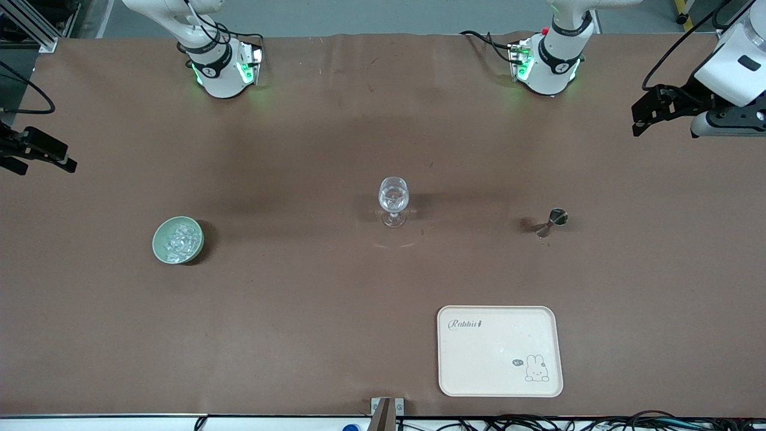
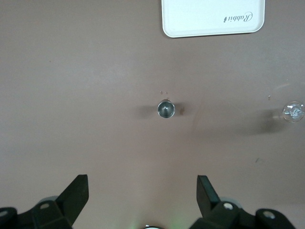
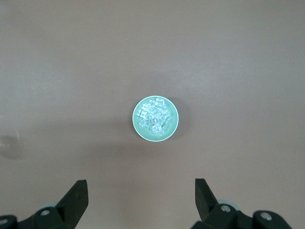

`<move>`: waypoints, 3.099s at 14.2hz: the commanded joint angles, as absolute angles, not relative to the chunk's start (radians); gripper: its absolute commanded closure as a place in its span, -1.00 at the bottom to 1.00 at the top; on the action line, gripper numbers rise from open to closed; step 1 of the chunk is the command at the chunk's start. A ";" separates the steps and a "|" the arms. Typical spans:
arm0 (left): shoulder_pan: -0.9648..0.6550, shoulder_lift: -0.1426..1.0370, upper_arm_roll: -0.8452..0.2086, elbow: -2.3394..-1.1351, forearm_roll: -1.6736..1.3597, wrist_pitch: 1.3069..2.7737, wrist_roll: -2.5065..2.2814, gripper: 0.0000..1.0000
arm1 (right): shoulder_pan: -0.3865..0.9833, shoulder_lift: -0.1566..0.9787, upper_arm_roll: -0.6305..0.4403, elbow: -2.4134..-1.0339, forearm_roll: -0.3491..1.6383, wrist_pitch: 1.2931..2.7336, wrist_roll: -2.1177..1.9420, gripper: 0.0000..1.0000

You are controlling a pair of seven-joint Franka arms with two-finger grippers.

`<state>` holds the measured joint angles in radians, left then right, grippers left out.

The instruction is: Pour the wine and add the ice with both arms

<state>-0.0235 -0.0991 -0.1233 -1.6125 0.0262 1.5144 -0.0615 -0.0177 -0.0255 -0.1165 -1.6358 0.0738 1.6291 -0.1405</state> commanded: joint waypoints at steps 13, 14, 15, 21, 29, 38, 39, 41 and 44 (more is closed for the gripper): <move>0.118 0.182 -0.117 -1.468 -0.024 1.503 -0.234 -1.00 | -0.017 -0.028 -0.114 -1.695 0.061 1.657 -0.137 -0.98; 0.136 0.205 -0.118 -1.474 -0.052 1.499 -0.305 -1.00 | -0.020 -0.028 -0.114 -1.718 0.061 1.678 -0.137 -0.97; 0.149 0.224 -0.118 -1.483 -0.104 1.499 -0.364 -1.00 | -0.020 -0.029 -0.114 -1.753 0.061 1.710 -0.137 -0.96; 0.153 0.317 -0.120 -1.485 -0.207 1.500 -0.563 -1.00 | -0.023 -0.006 -0.114 -2.008 0.061 1.994 -0.135 -0.95; 0.236 0.394 -0.118 -1.489 -0.351 1.500 -0.581 -1.00 | -0.023 0.193 -0.114 -2.031 0.063 2.170 -0.133 -0.94; 0.268 0.468 -0.118 -1.485 -0.433 1.500 -0.598 -1.00 | -0.017 0.307 -0.112 -2.108 0.075 2.384 -0.132 -0.89; 0.273 0.480 -0.118 -1.485 -0.457 1.500 -0.615 -1.00 | -0.015 0.323 -0.112 -2.108 0.077 2.396 -0.130 -0.87; 0.296 0.515 -0.118 -1.485 -0.495 1.500 -0.626 -1.00 | -0.014 0.345 -0.110 -2.108 0.078 2.424 -0.129 -0.87; 0.313 0.566 -0.118 -1.485 -0.526 1.500 -0.626 -1.00 | -0.006 0.364 -0.109 -2.108 0.100 2.445 -0.129 -0.86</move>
